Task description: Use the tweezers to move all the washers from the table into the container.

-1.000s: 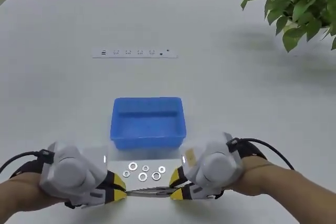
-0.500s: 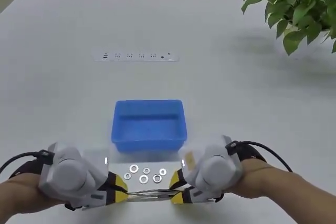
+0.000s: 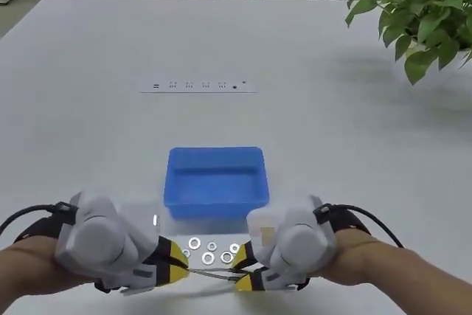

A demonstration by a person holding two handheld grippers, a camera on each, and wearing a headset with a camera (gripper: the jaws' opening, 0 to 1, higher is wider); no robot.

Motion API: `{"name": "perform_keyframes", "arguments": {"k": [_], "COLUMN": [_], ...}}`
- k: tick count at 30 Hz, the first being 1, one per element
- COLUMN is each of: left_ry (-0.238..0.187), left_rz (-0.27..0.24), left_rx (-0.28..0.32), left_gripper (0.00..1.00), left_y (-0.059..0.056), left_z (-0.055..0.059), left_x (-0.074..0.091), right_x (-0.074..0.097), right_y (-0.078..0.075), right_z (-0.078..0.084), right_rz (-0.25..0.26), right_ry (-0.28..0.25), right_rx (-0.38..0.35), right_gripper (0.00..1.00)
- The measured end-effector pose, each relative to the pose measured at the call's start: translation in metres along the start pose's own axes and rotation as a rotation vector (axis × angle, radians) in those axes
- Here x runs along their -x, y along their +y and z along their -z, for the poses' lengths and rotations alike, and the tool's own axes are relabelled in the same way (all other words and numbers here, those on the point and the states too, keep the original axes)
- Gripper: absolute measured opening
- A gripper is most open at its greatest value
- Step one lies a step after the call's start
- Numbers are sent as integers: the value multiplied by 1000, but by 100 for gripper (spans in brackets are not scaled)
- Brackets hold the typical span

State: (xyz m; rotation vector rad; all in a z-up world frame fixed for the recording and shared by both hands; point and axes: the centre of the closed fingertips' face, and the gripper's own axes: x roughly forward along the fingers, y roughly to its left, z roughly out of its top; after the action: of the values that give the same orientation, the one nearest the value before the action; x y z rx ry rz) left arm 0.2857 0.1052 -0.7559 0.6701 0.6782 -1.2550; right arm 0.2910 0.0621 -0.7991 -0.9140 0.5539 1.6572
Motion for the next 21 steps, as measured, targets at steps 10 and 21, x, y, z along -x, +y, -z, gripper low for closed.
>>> {"name": "perform_keyframes", "arguments": {"k": [10, 21], "left_ry": [-19, -63], "left_rz": [1, -10], "left_rx": [-29, -76], "left_gripper": [6, 6], "left_y": [-1, 5], "left_z": [-18, -48], "left_x": [11, 24], "right_x": [1, 8], "right_y": [0, -7], "right_z": [-5, -16], "right_rz": [14, 42], "right_ry": [-33, -86], "right_rx": [-27, -63], "right_gripper": [13, 12]}}
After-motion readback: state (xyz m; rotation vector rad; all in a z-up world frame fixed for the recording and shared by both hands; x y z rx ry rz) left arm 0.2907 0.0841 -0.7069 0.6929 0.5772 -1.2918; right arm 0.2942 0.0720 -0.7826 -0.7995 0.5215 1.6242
